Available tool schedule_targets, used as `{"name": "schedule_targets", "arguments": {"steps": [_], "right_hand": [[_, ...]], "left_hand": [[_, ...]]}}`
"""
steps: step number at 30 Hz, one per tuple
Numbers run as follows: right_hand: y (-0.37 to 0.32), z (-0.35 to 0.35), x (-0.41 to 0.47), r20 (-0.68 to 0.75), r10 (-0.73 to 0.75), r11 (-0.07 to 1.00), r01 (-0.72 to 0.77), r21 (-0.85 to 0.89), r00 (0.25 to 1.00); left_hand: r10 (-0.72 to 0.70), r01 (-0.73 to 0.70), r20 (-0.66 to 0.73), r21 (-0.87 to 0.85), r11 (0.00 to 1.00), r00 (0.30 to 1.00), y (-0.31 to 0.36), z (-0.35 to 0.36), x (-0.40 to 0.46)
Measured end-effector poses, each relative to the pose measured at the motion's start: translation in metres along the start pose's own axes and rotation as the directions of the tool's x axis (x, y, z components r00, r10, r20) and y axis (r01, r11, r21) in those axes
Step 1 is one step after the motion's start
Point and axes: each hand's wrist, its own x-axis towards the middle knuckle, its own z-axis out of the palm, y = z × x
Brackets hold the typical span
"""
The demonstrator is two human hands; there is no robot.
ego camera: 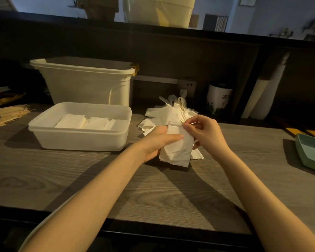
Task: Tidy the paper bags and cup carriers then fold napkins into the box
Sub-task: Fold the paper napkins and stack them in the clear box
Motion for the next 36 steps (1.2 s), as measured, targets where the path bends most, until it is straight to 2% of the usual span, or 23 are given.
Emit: {"name": "schedule_targets", "arguments": {"steps": [4, 6, 9, 11, 16, 19, 21, 23, 25, 26, 28, 30, 36], "right_hand": [[0.004, 0.002, 0.001, -0.033, -0.055, 0.988, 0.050, -0.143, 0.998], [0.006, 0.002, 0.002, 0.006, -0.058, 0.977, 0.058, -0.204, 0.998], [0.007, 0.003, 0.001, 0.118, 0.077, 0.995, -0.070, -0.065, 0.990], [0.007, 0.002, 0.001, 0.116, 0.113, 0.992, -0.118, 0.034, 0.987], [0.005, -0.002, 0.001, 0.021, 0.079, 0.966, -0.082, 0.246, 0.997], [0.002, -0.003, 0.003, 0.050, 0.079, 0.957, -0.090, 0.276, 0.996], [0.000, -0.008, 0.004, 0.044, 0.083, 0.959, -0.091, 0.267, 0.996], [0.002, -0.014, 0.006, -0.016, 0.057, 0.985, -0.053, 0.165, 0.998], [0.010, -0.018, 0.008, -0.029, 0.001, 0.995, -0.003, -0.098, 1.000], [0.015, -0.018, 0.009, -0.001, -0.009, 0.972, 0.009, -0.233, 1.000], [0.026, -0.016, 0.009, 0.108, 0.036, 0.917, 0.010, -0.399, 0.993], [0.031, -0.011, 0.009, 0.209, 0.102, 0.880, 0.010, -0.476, 0.973], [0.039, 0.005, 0.009, 0.316, 0.147, 0.841, 0.050, -0.539, 0.937]], "left_hand": [[0.037, -0.037, -0.001, 0.093, 0.995, 0.999, -0.001, 0.000, 0.002], [0.076, -0.074, -0.005, 0.157, 0.985, 0.997, 0.000, 0.000, 0.002], [0.114, -0.110, -0.008, 0.197, 0.974, 0.993, -0.001, 0.000, 0.005], [0.100, -0.091, -0.038, 0.191, 0.977, 0.994, -0.003, 0.000, 0.006], [0.068, -0.060, -0.051, 0.148, 0.987, 0.996, 0.000, 0.002, 0.004], [0.052, -0.051, -0.018, 0.043, 0.998, 0.998, 0.005, -0.001, -0.001], [0.044, -0.047, -0.073, -0.038, 0.998, 0.996, 0.007, -0.006, -0.001], [0.038, -0.056, -0.173, -0.099, 0.993, 0.984, 0.009, -0.011, 0.001], [0.018, -0.061, -0.282, -0.142, 0.988, 0.959, 0.009, -0.015, 0.003], [0.010, -0.065, -0.325, -0.159, 0.985, 0.946, 0.008, -0.017, 0.004], [0.002, -0.077, -0.387, -0.179, 0.981, 0.922, 0.007, -0.020, 0.006], [-0.006, -0.072, -0.429, -0.166, 0.984, 0.903, 0.005, -0.021, 0.008], [-0.040, -0.044, -0.470, -0.168, 0.985, 0.882, 0.003, -0.023, 0.009]]}}
